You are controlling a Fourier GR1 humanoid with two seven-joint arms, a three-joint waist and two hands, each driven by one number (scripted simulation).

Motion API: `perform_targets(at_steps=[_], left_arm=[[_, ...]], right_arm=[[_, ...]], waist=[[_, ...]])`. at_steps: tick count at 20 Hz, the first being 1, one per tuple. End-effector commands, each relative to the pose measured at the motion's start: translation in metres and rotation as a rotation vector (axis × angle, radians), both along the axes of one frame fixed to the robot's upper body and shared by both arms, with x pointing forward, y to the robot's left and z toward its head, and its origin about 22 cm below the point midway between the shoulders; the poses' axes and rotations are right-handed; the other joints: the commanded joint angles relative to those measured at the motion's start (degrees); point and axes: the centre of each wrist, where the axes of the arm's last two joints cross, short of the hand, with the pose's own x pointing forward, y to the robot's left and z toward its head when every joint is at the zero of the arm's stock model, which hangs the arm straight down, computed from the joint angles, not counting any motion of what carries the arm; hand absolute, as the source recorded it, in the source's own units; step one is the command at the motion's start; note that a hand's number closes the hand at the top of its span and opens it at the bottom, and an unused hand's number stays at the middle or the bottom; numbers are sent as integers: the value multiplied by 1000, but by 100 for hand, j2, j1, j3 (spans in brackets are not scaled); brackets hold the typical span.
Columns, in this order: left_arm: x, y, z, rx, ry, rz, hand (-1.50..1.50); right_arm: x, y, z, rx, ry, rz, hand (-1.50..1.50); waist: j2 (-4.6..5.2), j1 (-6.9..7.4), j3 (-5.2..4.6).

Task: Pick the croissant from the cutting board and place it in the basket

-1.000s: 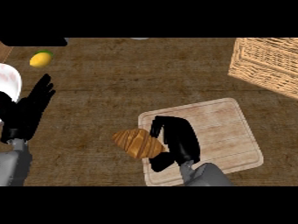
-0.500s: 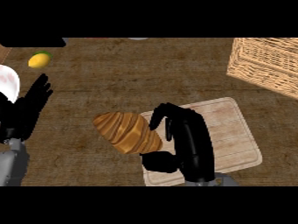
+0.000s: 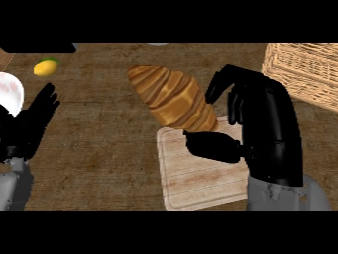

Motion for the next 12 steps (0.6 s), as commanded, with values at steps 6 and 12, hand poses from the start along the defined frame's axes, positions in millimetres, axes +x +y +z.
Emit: perform_targets(at_steps=[6,12], left_arm=[[-1,-2,-1,4,5,-13,0],[4,-12,-1,-2,-9,-26,0]], right_arm=[[65,-30,51,8,-57,-170,150],[101,-77,77,-81,-71,-325,150]], waist=[[16,66,2],[28,62,2]])
